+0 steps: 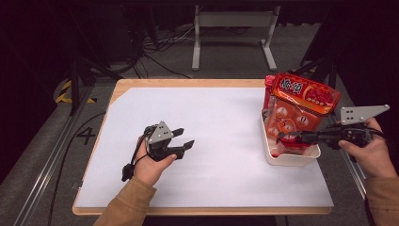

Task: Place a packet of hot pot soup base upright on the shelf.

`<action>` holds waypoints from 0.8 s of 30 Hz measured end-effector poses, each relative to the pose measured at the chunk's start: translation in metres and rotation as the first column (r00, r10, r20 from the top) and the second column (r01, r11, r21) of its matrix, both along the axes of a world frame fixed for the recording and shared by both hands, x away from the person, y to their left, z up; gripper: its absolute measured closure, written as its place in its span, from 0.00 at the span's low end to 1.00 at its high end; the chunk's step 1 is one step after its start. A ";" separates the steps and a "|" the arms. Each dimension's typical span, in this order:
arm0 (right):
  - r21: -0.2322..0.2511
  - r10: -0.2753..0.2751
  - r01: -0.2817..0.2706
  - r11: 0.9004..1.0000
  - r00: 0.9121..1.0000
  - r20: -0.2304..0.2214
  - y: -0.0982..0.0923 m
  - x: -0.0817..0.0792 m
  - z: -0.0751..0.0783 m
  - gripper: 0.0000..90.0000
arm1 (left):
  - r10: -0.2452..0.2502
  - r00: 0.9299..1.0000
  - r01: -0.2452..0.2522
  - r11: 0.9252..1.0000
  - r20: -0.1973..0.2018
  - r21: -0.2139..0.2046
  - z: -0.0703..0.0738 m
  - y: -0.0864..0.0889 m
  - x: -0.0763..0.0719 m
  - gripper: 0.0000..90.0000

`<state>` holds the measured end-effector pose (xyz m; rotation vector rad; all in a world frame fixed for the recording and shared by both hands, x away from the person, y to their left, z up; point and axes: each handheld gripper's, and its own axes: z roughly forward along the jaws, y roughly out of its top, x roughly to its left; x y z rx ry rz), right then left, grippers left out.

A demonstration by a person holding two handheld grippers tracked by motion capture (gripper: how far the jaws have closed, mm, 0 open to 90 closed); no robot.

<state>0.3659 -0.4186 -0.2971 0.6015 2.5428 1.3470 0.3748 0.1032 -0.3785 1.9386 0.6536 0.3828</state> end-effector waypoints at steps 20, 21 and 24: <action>0.097 -0.125 0.118 0.988 0.990 0.065 0.007 -0.010 -0.004 0.60 | 0.030 0.999 -0.030 1.000 0.012 -0.006 0.002 0.013 -0.005 0.43; 0.110 -0.148 0.139 0.984 0.985 0.084 0.018 -0.013 -0.001 0.55 | 0.043 0.999 -0.043 0.999 0.012 -0.010 0.002 0.019 -0.008 0.42; 0.132 -0.162 0.149 0.980 0.982 0.100 0.030 -0.015 0.002 0.52 | 0.059 0.998 -0.059 0.998 0.020 -0.014 0.003 0.028 -0.013 0.41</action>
